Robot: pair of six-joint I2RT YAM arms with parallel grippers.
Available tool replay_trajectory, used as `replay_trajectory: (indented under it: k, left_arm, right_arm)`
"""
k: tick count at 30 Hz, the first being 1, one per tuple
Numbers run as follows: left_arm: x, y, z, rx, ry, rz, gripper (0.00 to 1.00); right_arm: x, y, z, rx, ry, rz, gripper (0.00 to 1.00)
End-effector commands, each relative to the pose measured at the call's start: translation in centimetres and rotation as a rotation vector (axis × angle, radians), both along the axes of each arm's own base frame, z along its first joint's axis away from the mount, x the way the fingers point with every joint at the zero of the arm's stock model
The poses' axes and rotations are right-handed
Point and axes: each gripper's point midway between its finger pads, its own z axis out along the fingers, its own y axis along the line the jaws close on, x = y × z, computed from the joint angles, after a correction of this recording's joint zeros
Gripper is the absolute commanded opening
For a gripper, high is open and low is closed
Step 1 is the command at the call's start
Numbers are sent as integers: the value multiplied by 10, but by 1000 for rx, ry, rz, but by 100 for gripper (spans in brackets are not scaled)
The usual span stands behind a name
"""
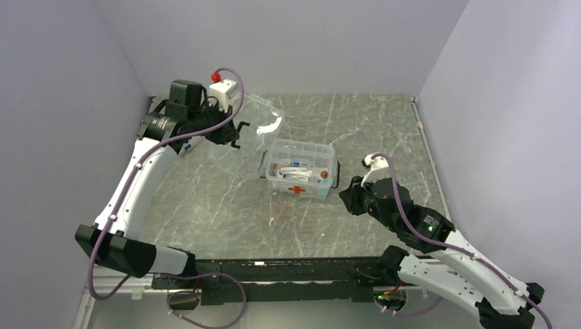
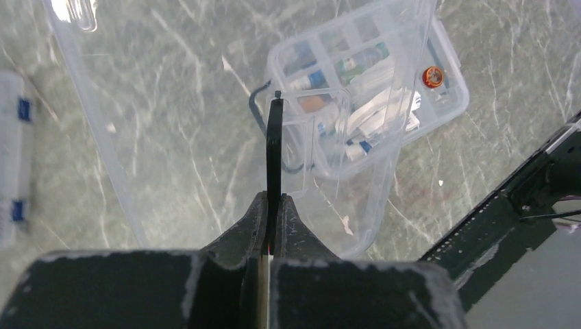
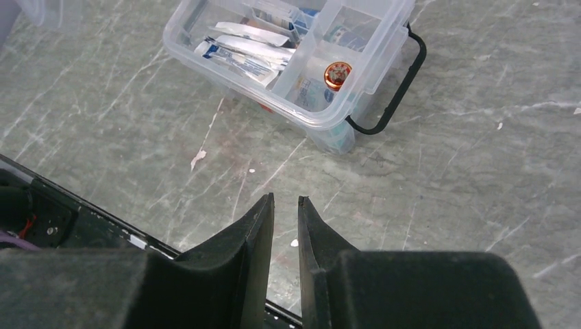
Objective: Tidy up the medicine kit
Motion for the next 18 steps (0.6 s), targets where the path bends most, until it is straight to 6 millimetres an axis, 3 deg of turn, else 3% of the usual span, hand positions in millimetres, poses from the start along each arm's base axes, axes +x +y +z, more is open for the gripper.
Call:
replay_trajectory:
  k: [1,12,18]
  left_arm:
    - [14,-18,28,59,-143,-116,0]
    - [18,-93,9,201,-201,-438,0]
    - [5,-124,0,276,-276,-625,0]
  right_arm:
    - [-4,-12,28,36,-57,-20,22]
    - [-27,-23,67,124,-137,55,27]
    - [-35,-28,70,138,-146,70,27]
